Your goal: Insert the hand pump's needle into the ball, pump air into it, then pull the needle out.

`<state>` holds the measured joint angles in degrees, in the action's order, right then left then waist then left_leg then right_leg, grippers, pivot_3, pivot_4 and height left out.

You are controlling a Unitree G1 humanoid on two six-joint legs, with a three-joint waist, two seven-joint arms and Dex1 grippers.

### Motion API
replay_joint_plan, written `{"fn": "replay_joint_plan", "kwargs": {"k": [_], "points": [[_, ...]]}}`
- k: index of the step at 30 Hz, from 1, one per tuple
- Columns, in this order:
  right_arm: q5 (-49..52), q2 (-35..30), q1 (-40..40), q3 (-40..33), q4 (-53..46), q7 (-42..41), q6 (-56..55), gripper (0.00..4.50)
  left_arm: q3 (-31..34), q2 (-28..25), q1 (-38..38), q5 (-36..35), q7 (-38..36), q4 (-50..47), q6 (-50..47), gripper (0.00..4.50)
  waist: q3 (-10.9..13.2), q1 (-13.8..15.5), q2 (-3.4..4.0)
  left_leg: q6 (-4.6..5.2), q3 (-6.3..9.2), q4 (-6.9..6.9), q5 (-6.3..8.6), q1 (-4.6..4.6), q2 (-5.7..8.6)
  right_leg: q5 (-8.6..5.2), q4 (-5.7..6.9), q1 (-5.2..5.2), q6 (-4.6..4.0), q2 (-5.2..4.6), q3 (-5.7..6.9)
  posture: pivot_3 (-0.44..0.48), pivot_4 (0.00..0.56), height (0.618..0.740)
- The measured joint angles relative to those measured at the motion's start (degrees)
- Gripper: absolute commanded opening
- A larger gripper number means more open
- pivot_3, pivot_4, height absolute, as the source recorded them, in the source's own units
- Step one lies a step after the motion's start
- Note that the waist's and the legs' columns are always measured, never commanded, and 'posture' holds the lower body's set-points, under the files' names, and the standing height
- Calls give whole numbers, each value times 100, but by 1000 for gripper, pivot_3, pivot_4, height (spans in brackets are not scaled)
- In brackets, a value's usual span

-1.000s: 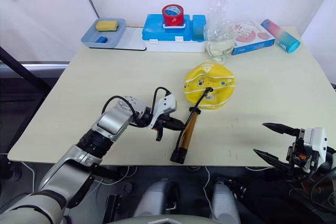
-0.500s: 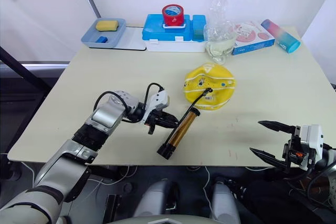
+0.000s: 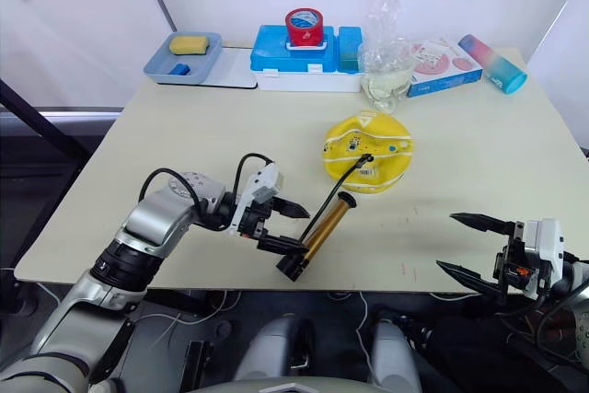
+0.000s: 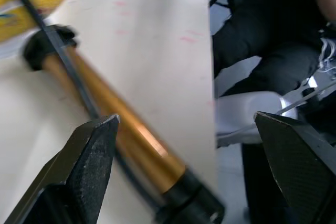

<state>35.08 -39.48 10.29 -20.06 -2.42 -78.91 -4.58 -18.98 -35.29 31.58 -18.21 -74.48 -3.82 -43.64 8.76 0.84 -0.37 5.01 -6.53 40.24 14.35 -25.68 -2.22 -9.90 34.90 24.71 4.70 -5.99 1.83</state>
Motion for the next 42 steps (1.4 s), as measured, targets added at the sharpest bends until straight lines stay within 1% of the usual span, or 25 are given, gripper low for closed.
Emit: {"fn": "replay_joint_plan", "kwargs": {"k": [2,6,9,15,23,32,40,41,42], "points": [[-29,28,-1,11,4,14,-23,4500,-49,33,-23,-4,113,-60,-153,4389,0,-3,0,0,-1,0,0,1,2,0,-1,-1,0,1,0,0,150,739],[-72,58,-50,28,46,61,-63,4500,-211,283,-37,12,595,-55,-675,4389,0,0,0,0,0,2,0,1,5,-1,0,-3,1,2,0,0,150,739],[-72,57,-31,28,46,67,-63,4500,-295,332,-18,117,900,26,-791,4389,0,-4,0,-1,0,1,-1,2,6,-1,0,-3,1,4,0,0,150,739],[-72,76,6,28,44,94,-71,4500,-376,468,139,110,1187,138,-1134,4389,0,-3,0,-1,1,2,0,2,5,0,0,-3,1,4,0,0,150,739],[-76,137,8,28,23,178,-74,4500,-680,554,228,125,1214,331,-1183,4389,0,3,0,-1,2,2,0,2,3,0,0,-4,0,2,0,0,150,739],[-100,138,4,36,23,172,-95,4500,-1029,661,467,152,1147,787,-1088,4389,0,0,0,-1,2,2,-1,3,4,0,0,-4,0,3,0,0,150,739],[-128,168,1,126,25,174,-200,4500,-1240,789,572,324,1098,973,-968,4389,-1,3,1,0,3,2,0,3,2,0,0,-4,0,1,0,0,150,739],[-131,168,1,127,25,174,-204,4500,-1248,811,586,345,1099,994,-955,3884,-1,6,1,0,4,2,0,3,2,0,0,-4,0,1,0,0,150,739],[-136,167,1,129,25,174,-207,4500,-1251,852,597,373,1113,1045,-934,3643,-1,7,1,0,4,2,0,3,2,0,0,-4,0,1,0,0,150,739]]}}
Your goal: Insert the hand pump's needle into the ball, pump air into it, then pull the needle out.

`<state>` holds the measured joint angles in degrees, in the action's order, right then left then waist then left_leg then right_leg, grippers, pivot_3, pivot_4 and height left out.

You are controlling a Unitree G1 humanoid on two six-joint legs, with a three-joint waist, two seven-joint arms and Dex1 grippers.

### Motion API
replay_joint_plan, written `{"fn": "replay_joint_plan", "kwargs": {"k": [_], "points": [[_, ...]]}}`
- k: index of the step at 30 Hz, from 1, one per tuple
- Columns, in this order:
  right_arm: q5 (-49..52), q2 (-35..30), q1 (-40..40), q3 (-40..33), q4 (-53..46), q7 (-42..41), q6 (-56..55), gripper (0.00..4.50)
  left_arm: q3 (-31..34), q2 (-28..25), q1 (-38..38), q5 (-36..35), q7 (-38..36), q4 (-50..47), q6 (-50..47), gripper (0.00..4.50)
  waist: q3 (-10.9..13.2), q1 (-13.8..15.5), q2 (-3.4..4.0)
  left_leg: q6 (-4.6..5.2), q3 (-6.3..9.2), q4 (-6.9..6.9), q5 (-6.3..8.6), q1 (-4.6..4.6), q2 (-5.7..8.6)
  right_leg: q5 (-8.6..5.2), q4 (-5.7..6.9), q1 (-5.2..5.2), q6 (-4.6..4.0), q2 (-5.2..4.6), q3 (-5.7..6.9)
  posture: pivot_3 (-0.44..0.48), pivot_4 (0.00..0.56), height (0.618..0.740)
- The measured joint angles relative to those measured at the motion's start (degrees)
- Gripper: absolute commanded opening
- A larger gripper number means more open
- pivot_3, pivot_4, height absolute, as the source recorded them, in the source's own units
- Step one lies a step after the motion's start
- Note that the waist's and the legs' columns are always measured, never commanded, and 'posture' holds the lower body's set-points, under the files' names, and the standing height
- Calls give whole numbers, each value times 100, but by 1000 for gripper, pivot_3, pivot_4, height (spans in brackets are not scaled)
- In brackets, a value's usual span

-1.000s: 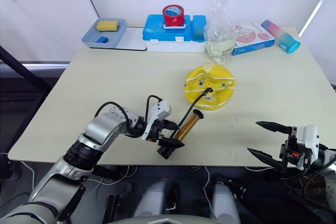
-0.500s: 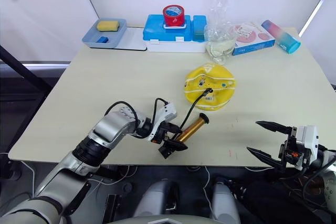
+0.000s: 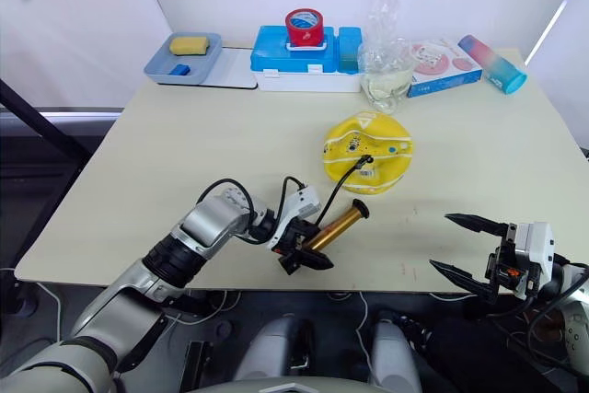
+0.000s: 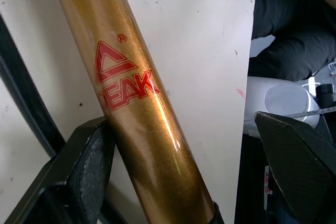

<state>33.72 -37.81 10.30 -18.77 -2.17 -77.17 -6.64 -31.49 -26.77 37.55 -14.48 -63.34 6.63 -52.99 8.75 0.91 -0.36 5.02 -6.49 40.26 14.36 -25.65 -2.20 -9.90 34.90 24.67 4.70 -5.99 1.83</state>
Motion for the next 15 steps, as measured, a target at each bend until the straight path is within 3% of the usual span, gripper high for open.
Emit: {"fn": "replay_joint_plan", "kwargs": {"k": [4,6,15], "points": [[-3,0,3,1,0,-1,-2,4500,-38,62,0,78,1,134,0,1654,0,-11,0,0,0,0,0,0,0,0,0,1,0,1,0,0,150,739],[-4,-1,2,1,2,-4,-2,4500,-56,88,-22,77,-12,143,-8,1144,0,-6,0,1,0,0,0,-1,-1,0,1,1,0,0,0,0,150,739],[129,0,3,0,-46,48,193,4500,183,157,-224,-97,72,-152,-120,1042,1,-5,0,0,3,0,0,-2,-6,0,0,2,-1,-3,1,0,150,739]]}}
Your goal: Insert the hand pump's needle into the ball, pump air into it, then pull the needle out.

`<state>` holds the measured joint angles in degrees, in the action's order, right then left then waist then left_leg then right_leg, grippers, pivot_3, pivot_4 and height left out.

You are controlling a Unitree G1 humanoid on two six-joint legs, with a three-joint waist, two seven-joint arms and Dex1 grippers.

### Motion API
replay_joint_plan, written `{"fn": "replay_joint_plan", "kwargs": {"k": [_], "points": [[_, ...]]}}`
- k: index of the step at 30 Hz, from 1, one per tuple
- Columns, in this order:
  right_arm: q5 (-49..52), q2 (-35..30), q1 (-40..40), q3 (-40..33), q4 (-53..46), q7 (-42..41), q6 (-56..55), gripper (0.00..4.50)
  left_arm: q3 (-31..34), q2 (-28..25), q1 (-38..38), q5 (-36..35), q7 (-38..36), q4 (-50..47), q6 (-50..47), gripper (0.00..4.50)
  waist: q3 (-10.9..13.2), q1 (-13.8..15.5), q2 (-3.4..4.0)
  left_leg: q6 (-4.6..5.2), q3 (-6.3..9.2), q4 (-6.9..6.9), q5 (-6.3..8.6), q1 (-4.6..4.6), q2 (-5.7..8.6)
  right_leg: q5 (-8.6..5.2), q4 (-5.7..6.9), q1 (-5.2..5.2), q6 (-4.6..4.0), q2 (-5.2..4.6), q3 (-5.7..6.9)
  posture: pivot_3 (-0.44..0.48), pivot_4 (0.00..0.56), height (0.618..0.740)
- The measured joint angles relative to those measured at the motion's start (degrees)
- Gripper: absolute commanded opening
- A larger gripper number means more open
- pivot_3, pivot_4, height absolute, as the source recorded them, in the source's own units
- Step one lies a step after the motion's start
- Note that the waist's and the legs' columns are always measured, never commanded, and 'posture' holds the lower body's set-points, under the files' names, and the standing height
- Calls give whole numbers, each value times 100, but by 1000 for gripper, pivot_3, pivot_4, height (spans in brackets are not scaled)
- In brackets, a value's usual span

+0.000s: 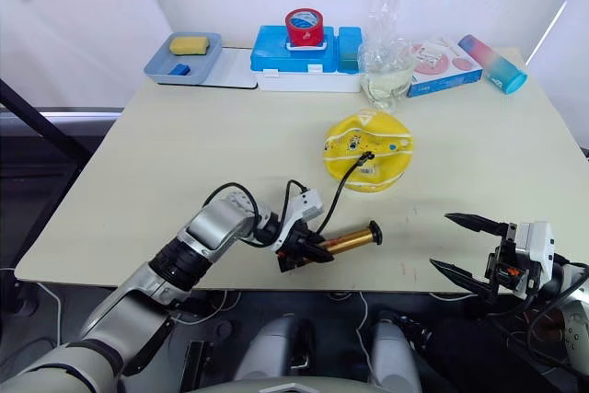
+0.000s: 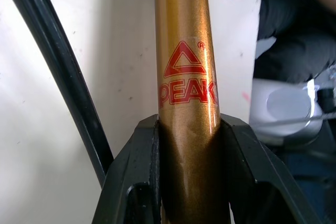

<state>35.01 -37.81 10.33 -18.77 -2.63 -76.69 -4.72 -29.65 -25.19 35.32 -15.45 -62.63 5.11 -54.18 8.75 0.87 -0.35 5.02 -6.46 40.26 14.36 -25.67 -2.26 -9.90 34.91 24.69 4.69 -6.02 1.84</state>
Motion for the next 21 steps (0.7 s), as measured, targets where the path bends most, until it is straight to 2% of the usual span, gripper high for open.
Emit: {"fn": "replay_joint_plan", "kwargs": {"k": [9,15,21], "points": [[487,54,128,-10,-535,368,653,4500,536,40,-411,-487,-9,-703,329,1042,0,-5,1,-1,1,0,0,1,-1,0,0,0,-1,-2,2,0,150,739],[874,284,134,9,-1026,800,1222,4500,756,43,-1023,-392,-298,-668,2187,1042,0,6,1,-2,1,0,1,0,1,1,-2,0,-2,-10,5,0,150,739],[1369,516,-88,256,-1419,1242,1956,4500,1152,568,-1361,-604,-496,-357,3306,1042,-1,4,2,7,2,0,6,-2,0,1,-2,0,-3,-12,9,0,150,739]]}}
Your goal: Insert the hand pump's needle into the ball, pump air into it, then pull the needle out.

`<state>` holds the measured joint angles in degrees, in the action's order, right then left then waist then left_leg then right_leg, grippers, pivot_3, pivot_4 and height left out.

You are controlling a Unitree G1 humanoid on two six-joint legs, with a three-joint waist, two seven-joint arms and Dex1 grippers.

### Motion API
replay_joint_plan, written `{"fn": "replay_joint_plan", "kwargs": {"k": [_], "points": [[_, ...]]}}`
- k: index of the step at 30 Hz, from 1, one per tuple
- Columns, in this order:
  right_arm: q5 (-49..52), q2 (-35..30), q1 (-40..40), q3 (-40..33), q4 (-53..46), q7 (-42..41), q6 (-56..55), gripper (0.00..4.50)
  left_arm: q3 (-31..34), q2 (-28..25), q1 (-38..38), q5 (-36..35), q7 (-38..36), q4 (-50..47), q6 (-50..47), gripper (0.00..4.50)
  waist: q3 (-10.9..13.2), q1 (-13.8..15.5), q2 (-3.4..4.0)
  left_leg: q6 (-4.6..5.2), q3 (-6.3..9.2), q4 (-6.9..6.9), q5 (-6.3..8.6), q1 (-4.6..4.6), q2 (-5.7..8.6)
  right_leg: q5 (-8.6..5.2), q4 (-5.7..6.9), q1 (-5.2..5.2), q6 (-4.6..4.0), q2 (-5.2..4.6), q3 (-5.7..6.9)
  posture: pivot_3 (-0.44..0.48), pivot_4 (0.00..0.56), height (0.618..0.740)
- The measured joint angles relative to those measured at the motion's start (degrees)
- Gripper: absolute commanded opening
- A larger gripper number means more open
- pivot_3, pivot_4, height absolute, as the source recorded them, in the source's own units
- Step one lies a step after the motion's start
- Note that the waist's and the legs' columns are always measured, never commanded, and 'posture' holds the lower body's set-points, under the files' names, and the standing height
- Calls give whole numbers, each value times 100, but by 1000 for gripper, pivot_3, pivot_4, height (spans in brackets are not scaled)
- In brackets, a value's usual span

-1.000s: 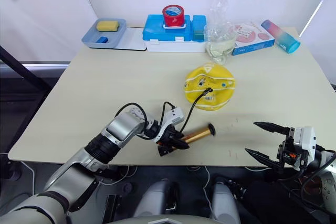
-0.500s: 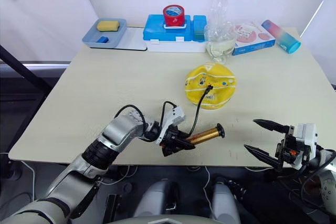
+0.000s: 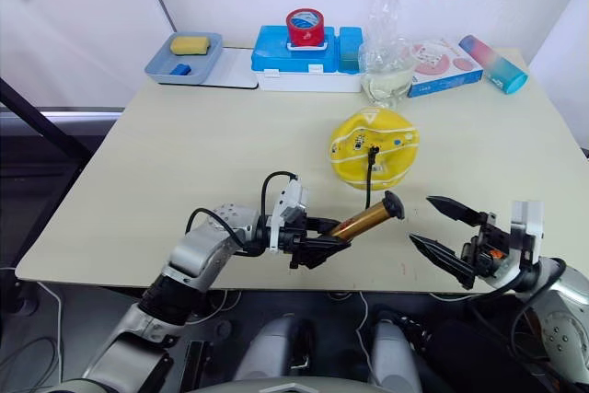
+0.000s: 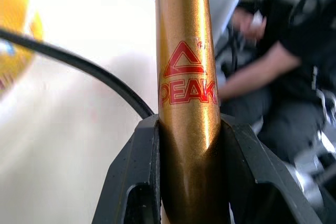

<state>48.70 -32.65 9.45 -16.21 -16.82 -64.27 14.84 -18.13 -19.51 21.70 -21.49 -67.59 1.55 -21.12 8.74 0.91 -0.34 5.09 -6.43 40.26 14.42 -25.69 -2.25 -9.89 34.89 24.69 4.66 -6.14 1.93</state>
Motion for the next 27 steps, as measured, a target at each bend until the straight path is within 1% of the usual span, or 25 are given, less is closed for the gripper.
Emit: {"fn": "replay_joint_plan", "kwargs": {"k": [4,7,12,15,20,27], "points": [[135,222,-233,151,-156,268,212,4500,160,246,-178,-63,-265,368,692,1042,0,-10,1,13,-1,0,8,1,0,0,0,0,0,3,1,0,150,739],[152,382,-324,279,-230,394,279,4500,224,334,-211,-64,-383,589,1023,1042,0,-4,1,14,0,0,8,0,1,0,0,0,0,2,4,0,150,739],[153,755,-504,652,-285,600,374,4500,316,462,-203,-64,-854,1226,1734,1042,-1,-9,1,16,1,0,9,-1,1,0,1,0,0,3,6,0,150,739],[154,849,-552,771,-347,645,426,4500,372,507,-185,-82,-1084,1384,1940,1042,-1,-8,1,16,0,0,9,-1,1,0,0,0,0,2,6,0,150,739],[362,993,-629,919,-454,752,656,4500,462,577,-136,-119,-1265,1527,2069,1042,-1,-10,1,17,2,0,9,-1,0,0,0,0,0,3,8,0,150,739],[363,1186,-680,1091,-467,857,716,4500,512,670,-122,-121,-1276,1589,2104,1042,-1,-9,1,17,3,0,9,-1,1,0,0,0,0,3,9,0,150,739]]}}
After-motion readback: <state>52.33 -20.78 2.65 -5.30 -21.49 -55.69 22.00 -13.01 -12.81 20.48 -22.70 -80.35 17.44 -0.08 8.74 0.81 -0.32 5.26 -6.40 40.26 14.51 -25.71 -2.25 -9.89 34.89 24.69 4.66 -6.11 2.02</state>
